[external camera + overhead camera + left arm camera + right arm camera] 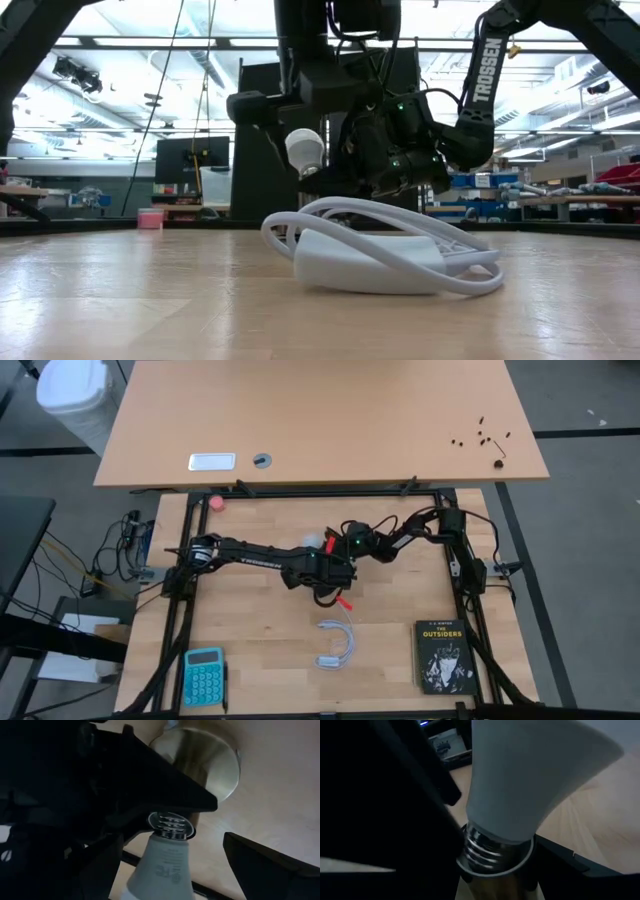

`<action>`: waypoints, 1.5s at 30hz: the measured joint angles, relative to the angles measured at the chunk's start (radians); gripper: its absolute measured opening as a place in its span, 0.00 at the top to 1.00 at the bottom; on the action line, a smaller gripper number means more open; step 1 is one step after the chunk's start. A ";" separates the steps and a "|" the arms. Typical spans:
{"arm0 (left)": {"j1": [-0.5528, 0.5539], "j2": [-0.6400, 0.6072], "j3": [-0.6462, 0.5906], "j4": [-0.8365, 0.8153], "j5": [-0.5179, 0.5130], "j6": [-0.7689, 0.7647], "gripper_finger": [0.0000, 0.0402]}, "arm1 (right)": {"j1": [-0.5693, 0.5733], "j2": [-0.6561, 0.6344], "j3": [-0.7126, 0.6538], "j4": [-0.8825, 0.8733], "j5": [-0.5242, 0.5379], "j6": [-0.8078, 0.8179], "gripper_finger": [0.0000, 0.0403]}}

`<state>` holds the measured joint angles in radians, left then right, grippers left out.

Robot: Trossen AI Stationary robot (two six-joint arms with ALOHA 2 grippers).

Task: Screw lightbulb
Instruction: Insert the white lightbulb into the silver lamp

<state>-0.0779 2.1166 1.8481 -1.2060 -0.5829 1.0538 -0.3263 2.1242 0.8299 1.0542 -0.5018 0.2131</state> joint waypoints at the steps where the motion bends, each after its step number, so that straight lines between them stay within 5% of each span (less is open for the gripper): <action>1: -0.003 0.000 0.000 0.000 -0.003 -0.024 0.12 | -0.002 0.000 0.000 0.000 0.000 -0.004 0.44; 29: -0.151 -0.001 0.000 0.033 0.021 -0.637 0.12 | -0.020 0.000 0.000 -0.025 -0.008 -0.018 0.44; 45: -0.195 -0.001 0.000 -0.124 0.020 -0.937 0.12 | -0.018 0.000 -0.001 -0.025 -0.018 -0.028 0.44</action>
<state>-0.2727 2.1159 1.8481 -1.3305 -0.5627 0.1173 -0.3447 2.1242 0.8291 1.0290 -0.5199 0.1850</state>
